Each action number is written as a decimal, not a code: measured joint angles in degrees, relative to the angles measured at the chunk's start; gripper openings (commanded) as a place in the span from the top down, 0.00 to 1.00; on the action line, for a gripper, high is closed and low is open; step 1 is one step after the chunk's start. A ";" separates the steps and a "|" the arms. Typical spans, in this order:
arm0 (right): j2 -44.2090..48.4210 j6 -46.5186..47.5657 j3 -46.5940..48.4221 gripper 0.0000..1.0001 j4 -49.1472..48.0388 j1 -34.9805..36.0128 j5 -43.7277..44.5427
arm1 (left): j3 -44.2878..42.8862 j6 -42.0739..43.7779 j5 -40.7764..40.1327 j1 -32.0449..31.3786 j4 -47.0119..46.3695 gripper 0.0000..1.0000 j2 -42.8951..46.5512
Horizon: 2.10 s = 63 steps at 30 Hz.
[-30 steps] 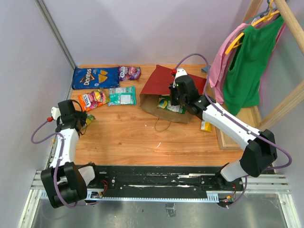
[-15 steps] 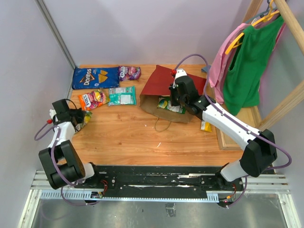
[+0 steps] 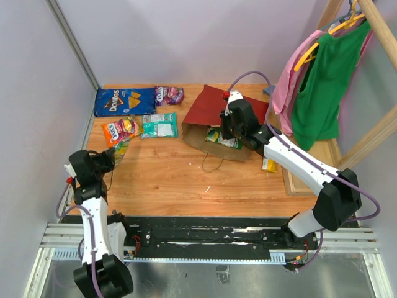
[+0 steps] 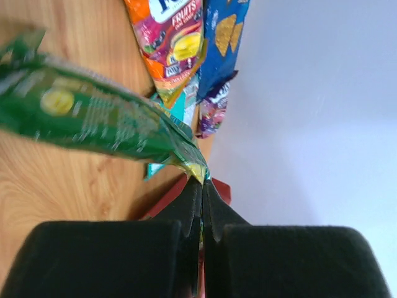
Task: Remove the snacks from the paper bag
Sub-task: Place the snack at the center of the board.
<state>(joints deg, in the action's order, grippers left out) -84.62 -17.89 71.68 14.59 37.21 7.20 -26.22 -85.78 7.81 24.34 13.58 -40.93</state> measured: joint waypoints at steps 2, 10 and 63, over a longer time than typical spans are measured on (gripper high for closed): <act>-0.22 -0.33 0.00 0.99 0.00 0.00 -0.52 | -0.02 -2.40 0.68 -0.48 0.11 0.99 0.50; -0.50 -0.79 0.00 0.99 0.22 0.00 -1.44 | -0.22 -7.19 3.41 -0.63 -4.96 0.98 -13.38; -0.63 0.79 -0.02 0.99 0.72 0.00 -1.18 | -2.54 20.33 -3.26 -7.89 -12.92 0.58 -37.59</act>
<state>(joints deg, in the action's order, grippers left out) -85.25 -17.10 71.66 15.31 37.21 6.02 -28.75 -65.45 4.56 16.45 0.67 -78.52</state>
